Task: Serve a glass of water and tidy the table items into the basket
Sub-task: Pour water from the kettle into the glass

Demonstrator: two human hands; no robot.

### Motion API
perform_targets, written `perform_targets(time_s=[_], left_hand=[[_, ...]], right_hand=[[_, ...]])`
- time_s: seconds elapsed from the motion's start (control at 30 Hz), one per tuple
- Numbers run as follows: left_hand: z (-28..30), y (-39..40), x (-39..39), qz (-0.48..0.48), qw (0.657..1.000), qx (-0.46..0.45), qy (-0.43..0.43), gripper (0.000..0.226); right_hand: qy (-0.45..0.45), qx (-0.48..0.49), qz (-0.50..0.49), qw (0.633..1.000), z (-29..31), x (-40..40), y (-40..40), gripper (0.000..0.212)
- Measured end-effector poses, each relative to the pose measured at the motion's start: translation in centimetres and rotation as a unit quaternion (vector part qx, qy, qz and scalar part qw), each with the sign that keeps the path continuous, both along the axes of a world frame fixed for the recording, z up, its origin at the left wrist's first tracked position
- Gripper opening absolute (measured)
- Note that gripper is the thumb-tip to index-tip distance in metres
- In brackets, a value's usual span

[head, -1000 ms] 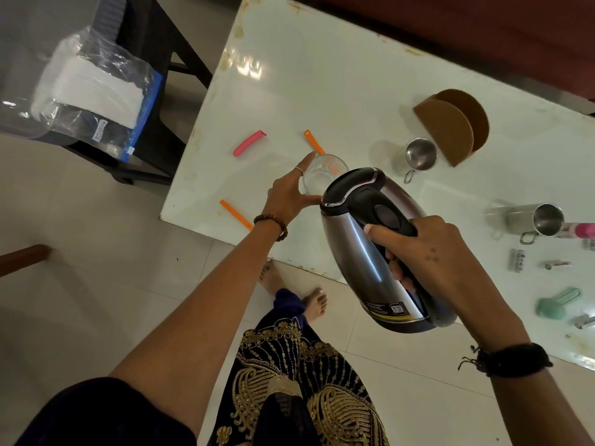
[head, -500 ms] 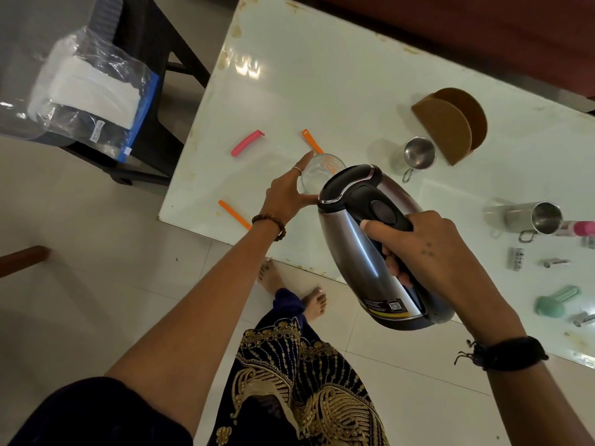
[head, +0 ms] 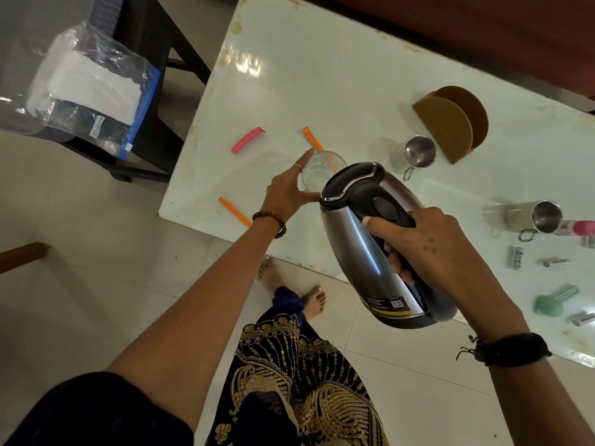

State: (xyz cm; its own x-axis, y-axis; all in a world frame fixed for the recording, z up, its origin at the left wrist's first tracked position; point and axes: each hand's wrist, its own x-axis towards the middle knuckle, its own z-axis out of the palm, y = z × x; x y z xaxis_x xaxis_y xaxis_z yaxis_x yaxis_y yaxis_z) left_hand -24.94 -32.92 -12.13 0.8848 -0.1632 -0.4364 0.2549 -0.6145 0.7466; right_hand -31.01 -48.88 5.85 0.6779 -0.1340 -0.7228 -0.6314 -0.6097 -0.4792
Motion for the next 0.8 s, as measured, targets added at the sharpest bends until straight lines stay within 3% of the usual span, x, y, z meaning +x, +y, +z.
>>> perform_targets(time_s=[0.57,0.8], left_hand=[[-0.07,-0.1,-0.01,0.003,1.0,-0.004,0.005,0.076],[0.19,-0.01,-0.1,0.001,1.0,-0.011,0.004,0.086]], right_hand=[[-0.019,0.003,0.003,1.0,-0.78,-0.18,-0.01,0.037],[-0.042,0.014,0.033,0.998,-0.96,-0.4,-0.45,0.041]])
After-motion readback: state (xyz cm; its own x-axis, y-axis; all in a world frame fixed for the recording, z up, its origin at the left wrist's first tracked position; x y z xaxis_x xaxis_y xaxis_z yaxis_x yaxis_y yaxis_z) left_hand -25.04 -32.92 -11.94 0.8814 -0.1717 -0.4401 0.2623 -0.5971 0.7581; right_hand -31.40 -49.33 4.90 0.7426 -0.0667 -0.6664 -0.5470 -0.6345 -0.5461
